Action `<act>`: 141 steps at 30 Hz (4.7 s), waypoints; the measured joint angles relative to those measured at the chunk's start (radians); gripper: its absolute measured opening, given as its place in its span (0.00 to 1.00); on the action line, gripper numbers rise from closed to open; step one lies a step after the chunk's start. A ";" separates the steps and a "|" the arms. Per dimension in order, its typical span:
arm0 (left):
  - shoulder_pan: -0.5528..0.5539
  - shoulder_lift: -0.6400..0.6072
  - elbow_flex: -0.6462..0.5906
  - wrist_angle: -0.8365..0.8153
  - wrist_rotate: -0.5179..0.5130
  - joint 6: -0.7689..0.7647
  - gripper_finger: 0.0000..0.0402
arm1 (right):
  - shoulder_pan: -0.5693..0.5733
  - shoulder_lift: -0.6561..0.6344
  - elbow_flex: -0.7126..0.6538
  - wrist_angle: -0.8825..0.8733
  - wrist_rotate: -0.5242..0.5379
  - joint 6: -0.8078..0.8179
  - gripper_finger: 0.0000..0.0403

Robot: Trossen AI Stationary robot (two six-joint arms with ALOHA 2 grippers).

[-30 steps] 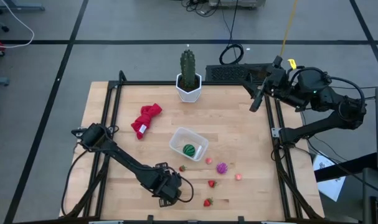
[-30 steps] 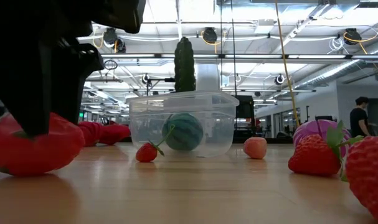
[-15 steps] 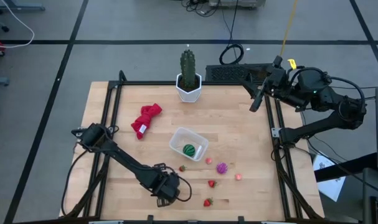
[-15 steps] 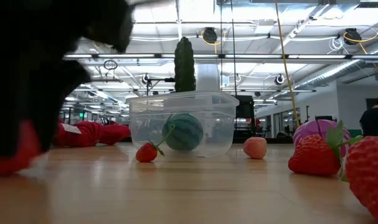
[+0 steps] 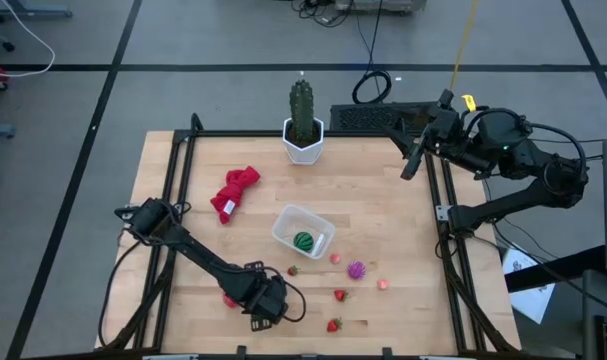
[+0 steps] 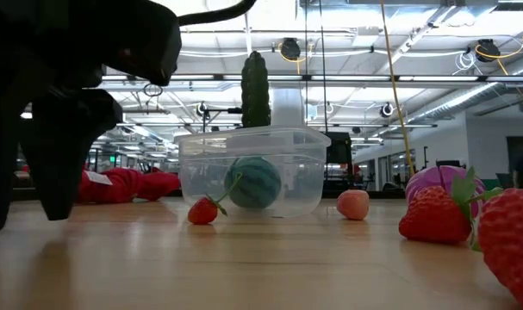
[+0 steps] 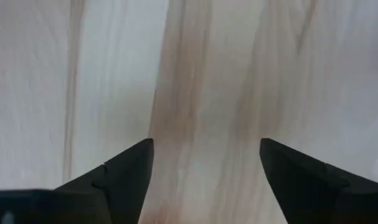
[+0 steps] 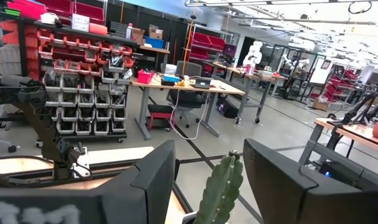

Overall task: Pick and placing Produce into tupperware
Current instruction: Put the pink dragon fruit into the transparent container

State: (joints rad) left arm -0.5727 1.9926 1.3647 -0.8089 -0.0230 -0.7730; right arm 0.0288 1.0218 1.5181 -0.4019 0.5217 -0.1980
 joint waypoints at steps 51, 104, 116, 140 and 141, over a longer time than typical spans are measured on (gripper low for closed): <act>-0.241 -0.271 -0.020 -0.443 -0.075 -0.515 0.99 | 0.000 0.000 0.000 -0.011 0.000 0.058 0.45; -0.234 -0.271 -0.277 0.031 -0.091 -0.314 0.98 | 0.000 0.041 0.000 -0.011 -0.003 0.083 0.45; -0.234 -0.271 -0.276 0.055 -0.091 -0.373 0.98 | 0.000 0.043 0.000 -0.010 -0.003 0.083 0.45; -0.232 -0.271 -0.275 0.056 -0.066 -0.654 0.98 | 0.000 0.043 0.000 -0.010 -0.003 0.082 0.45; -0.232 -0.271 -0.275 0.056 -0.063 -0.663 0.98 | 0.000 0.043 0.000 -0.011 -0.003 0.081 0.45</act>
State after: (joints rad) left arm -0.8051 1.7214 1.0893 -0.7525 -0.0860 -1.4365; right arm 0.0292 1.0649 1.5181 -0.4126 0.5186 -0.1173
